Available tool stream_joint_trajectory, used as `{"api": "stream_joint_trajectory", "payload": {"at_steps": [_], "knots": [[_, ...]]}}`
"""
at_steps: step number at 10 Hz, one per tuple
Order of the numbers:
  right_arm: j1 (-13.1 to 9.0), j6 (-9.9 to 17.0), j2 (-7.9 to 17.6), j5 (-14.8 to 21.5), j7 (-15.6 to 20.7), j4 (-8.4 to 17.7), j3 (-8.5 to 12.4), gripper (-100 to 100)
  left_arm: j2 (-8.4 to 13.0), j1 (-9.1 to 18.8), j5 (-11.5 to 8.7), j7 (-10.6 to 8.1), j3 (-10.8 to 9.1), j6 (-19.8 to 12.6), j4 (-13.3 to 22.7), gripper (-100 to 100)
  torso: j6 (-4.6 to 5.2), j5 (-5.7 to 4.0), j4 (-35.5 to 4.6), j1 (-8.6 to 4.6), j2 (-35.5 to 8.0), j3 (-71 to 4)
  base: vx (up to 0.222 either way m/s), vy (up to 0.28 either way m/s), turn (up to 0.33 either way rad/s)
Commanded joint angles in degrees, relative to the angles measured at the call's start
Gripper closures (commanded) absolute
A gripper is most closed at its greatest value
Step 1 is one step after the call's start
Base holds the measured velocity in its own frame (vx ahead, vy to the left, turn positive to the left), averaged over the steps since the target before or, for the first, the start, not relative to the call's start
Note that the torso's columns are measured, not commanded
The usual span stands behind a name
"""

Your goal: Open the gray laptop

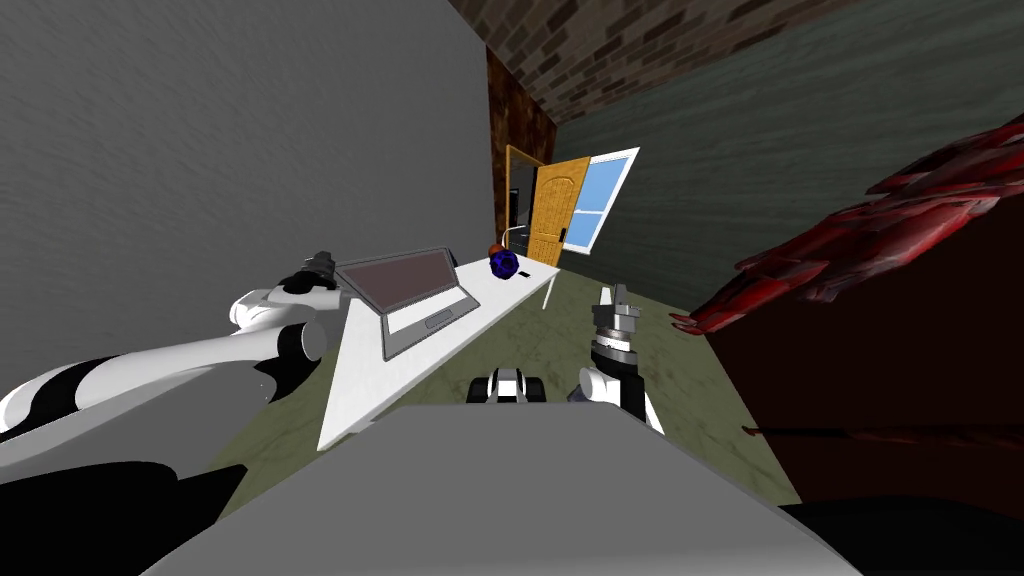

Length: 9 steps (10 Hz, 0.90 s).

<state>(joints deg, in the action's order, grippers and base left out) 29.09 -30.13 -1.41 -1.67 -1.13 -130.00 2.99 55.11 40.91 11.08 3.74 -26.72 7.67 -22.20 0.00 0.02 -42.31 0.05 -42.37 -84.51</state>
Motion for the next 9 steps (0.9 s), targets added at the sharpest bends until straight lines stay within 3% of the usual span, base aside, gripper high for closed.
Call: {"api": "stream_joint_trajectory", "payload": {"at_steps": [1, 3, 5, 6, 7, 9], "knots": [[0.0, 0.0, 0.0, 0.0, 0.0, 0.0, 0.0, 0, -0.2, 0.3, 0.3, 2.98, -3.22, -0.3, 0.6, -100, -0.04, -0.01, 0.0, -0.03, 0.1, -0.1, -0.034, 0.033, -0.095], [0.0, 0.0, 0.0, 0.0, 0.0, 0.0, 0.0, 0, -0.2, 0.2, 0.4, 5.78, -6.5, -1.0, 0.7, -100, 0.02, -0.02, 0.0, -0.05, 0.1, -0.1, -0.049, 0.047, -0.169], [0.0, 0.0, 0.0, 0.0, 0.0, 0.0, 0.0, 0, -0.2, 0.2, 0.4, 5.63, -6.17, -0.7, 0.7, -100, -0.04, -0.02, 0.0, -0.06, 0.1, -0.1, -0.025, 0.023, -0.03], [0.0, 0.0, 0.0, 0.0, 0.0, 0.0, 0.0, 0, -0.2, 0.3, 0.3, 2.98, -3.33, -0.3, 0.6, 100, -0.01, -0.04, 0.0, -0.12, 0.2, -0.1, 0.046, -0.031, 0.235], [0.0, 0.0, 0.0, 0.0, 0.0, 0.0, 0.0, 0, -0.2, 0.3, 0.3, 2.98, -3.22, -0.3, 0.6, 100, -0.06, -0.07, 0.1, -0.21, 0.3, -0.2, 0.063, -0.049, 0.148], [0.0, 0.0, 0.0, 0.0, 0.0, 0.0, 0.0, 0, -0.2, 0.3, 0.1, 0.18, 0.07, 0.3, 0.5, 100, 0.01, 0.11, 0.1, 0.05, 0.3, -0.2, 0.055, -0.06, 0.147]]}}
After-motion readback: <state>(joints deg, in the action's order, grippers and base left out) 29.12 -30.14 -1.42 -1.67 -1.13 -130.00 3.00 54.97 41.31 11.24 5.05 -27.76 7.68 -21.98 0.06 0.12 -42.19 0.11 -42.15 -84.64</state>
